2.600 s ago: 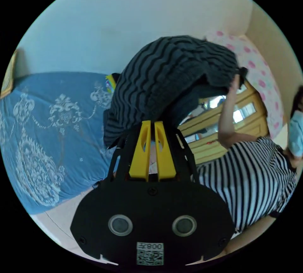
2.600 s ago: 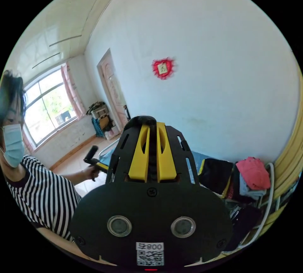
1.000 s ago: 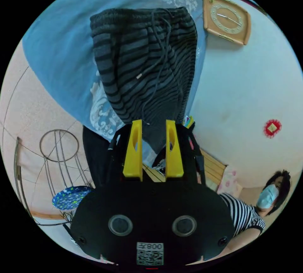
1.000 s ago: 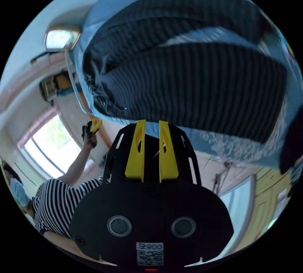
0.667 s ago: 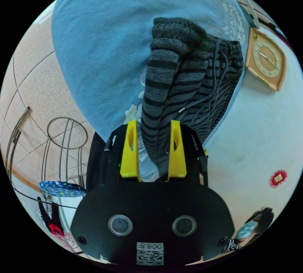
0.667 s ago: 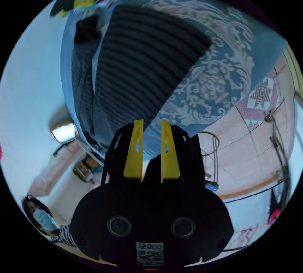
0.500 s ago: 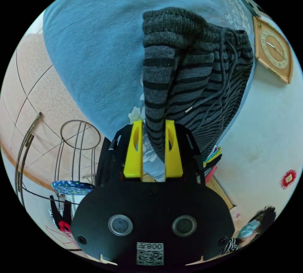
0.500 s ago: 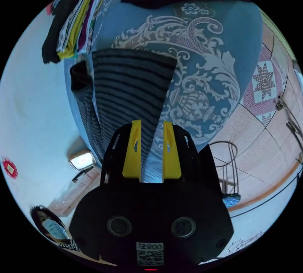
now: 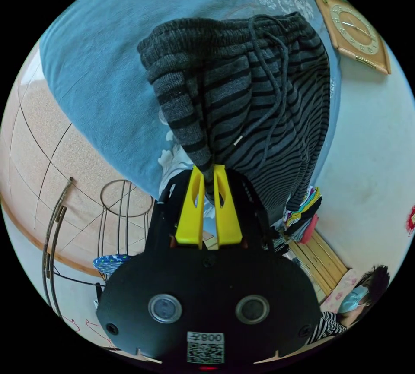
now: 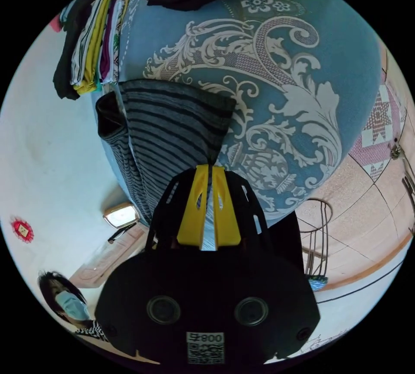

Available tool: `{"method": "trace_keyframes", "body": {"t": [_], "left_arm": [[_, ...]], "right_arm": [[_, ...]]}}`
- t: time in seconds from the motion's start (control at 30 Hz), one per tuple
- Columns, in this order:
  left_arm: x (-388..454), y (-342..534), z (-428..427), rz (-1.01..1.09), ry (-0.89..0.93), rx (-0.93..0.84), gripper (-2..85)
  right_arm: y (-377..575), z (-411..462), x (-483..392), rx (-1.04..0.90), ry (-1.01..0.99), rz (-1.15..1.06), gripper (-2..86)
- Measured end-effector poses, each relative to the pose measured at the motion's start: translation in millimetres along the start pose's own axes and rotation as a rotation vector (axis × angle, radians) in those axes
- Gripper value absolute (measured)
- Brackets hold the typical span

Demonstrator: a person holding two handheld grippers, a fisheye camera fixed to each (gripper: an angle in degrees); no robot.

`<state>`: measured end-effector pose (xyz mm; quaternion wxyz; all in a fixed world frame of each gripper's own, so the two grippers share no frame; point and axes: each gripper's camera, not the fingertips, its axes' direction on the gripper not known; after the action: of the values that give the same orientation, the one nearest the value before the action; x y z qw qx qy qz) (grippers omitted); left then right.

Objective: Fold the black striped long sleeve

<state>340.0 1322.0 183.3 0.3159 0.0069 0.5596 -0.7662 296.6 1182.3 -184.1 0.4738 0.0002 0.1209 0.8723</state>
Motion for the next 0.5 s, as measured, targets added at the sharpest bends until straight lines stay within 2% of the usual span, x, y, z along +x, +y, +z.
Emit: {"method": "trace_keyframes", "body": {"t": [0.17, 0.5], "left_arm": [[21.4, -7.0, -23.2, 0.036, 0.011, 0.012, 4.7], [51.6, -12.8, -65.8, 0.079, 0.024, 0.06, 4.2]], "right_arm": [[3.1, 7.1, -4.5, -0.05, 0.014, -0.113, 0.9], [22.2, 1.2, 14.9, -0.114, 0.056, -0.155, 0.8]]}}
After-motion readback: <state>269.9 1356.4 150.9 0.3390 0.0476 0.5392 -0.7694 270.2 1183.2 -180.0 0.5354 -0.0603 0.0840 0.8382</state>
